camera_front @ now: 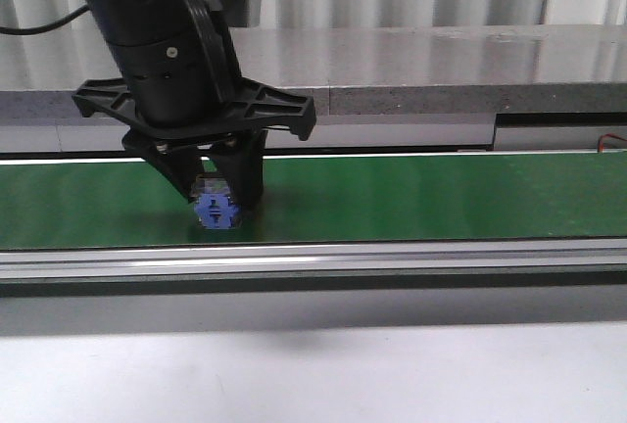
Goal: Move button from right to left
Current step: 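Lower the left gripper over the button and close it on the body, then lift the button with the left gripper and carry it over the blue tray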
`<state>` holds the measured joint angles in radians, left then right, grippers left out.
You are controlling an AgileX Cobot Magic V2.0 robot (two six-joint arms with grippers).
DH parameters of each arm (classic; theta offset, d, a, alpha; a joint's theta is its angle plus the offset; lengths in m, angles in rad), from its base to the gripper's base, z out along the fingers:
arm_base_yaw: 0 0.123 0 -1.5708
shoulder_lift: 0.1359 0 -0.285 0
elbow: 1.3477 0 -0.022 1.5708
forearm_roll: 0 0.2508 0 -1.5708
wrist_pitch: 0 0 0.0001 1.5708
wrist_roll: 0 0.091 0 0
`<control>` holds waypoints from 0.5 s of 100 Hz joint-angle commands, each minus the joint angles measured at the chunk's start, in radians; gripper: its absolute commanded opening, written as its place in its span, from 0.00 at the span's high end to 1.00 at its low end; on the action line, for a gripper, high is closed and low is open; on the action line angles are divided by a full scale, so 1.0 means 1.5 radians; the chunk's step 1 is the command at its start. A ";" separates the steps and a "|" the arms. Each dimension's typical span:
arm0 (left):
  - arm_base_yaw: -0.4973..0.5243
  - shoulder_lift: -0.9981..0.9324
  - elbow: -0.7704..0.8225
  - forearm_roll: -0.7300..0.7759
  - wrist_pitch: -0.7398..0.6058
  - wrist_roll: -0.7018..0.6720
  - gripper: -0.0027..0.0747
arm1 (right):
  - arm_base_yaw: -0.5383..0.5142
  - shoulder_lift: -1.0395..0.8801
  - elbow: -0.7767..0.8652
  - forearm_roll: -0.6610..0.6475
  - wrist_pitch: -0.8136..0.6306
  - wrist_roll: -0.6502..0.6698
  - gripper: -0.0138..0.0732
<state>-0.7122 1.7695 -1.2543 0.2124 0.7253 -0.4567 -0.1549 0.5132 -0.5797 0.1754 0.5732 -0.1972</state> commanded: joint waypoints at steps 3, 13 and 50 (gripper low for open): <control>-0.003 -0.042 -0.021 0.032 -0.019 -0.007 0.99 | 0.002 0.002 -0.016 0.001 -0.044 -0.004 0.92; 0.005 -0.067 -0.021 0.052 0.007 -0.006 0.99 | 0.002 0.002 -0.016 0.001 -0.044 -0.004 0.92; 0.139 -0.239 0.027 0.075 0.092 0.107 0.99 | 0.002 0.002 -0.016 0.001 -0.044 -0.004 0.92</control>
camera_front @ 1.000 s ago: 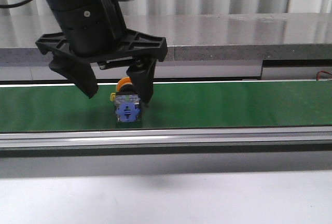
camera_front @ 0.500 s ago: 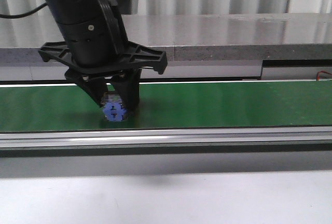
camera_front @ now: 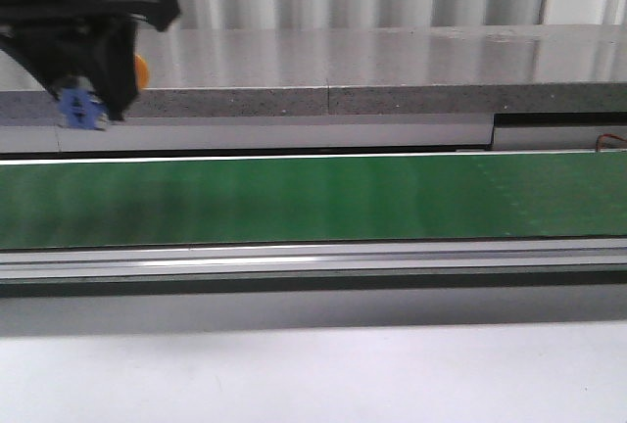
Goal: Move button from right to left
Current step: 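Lift the button with the left gripper and carry it over the blue tray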
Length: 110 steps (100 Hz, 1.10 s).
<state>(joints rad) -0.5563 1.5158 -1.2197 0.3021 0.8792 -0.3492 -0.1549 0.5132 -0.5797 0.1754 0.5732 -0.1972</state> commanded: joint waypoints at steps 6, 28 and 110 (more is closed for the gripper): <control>0.066 -0.106 0.022 0.015 -0.011 0.063 0.99 | 0.002 0.002 -0.016 0.001 -0.044 -0.004 0.92; 0.227 -0.195 0.095 0.013 0.016 0.157 0.99 | 0.002 0.002 -0.016 0.001 -0.044 -0.004 0.92; 0.538 -0.108 0.113 -0.029 -0.112 0.250 0.99 | 0.002 0.002 -0.016 0.001 -0.043 -0.004 0.92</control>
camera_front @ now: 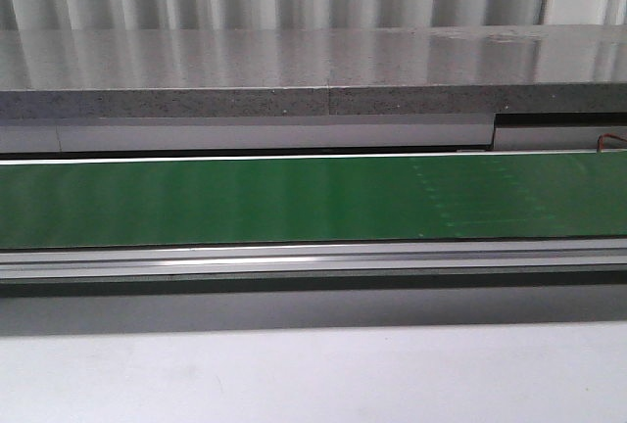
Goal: Move button from right to left
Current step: 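Lift the button with the left gripper and carry it over the blue tray, then lower the button into the blue tray and open the left gripper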
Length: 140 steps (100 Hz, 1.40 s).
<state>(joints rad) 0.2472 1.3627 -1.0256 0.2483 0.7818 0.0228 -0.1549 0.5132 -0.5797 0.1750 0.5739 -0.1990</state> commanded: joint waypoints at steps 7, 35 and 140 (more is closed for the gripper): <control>0.002 0.005 -0.016 0.009 -0.052 0.002 0.99 | 0.002 0.002 -0.016 0.001 -0.043 -0.003 0.92; 0.002 0.089 -0.020 0.029 -0.059 0.036 0.99 | 0.002 0.002 -0.016 0.001 -0.043 -0.003 0.92; 0.131 0.286 -0.099 -0.191 -0.097 0.406 0.99 | 0.002 0.002 -0.016 0.001 -0.043 -0.003 0.92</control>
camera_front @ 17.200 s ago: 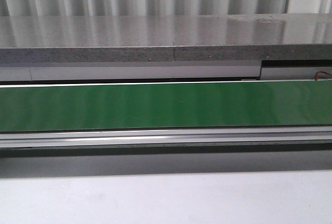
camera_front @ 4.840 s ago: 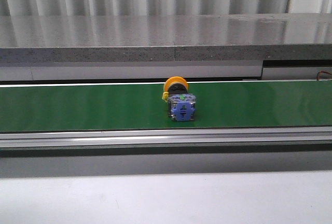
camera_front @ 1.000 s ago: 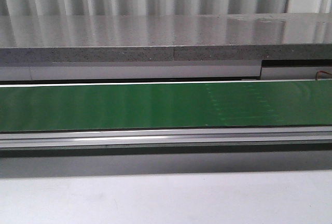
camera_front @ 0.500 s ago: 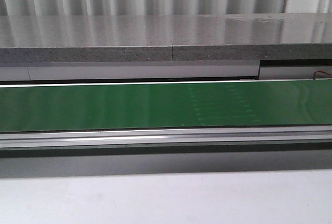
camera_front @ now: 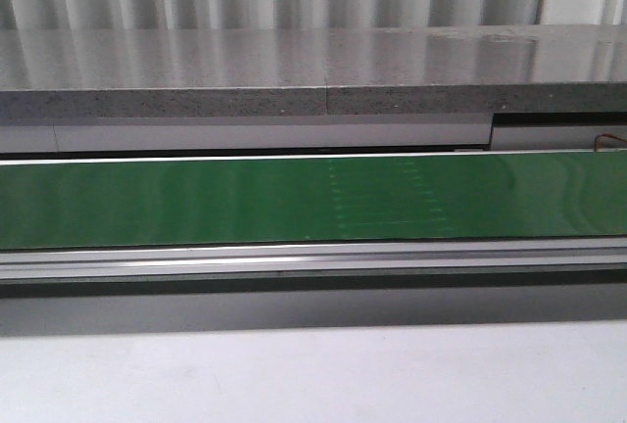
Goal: Move button from right to left
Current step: 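Lower the button into the blue tray and open the left gripper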
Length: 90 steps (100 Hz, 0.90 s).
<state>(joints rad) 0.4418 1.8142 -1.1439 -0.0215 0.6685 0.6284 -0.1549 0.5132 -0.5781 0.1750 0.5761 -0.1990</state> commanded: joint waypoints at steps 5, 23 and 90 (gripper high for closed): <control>0.001 -0.006 -0.020 -0.011 -0.023 0.002 0.99 | 0.002 0.002 -0.017 0.001 -0.044 -0.003 0.92; 0.001 0.000 -0.021 -0.023 -0.023 0.009 0.99 | 0.002 0.002 -0.017 0.001 -0.044 -0.003 0.92; 0.001 0.000 -0.022 -0.028 -0.021 0.017 0.40 | 0.002 0.002 -0.017 0.001 -0.043 -0.003 0.92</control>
<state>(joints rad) 0.4418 1.8601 -1.1480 -0.0490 0.6667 0.6530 -0.1549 0.5132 -0.5759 0.1750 0.5777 -0.1990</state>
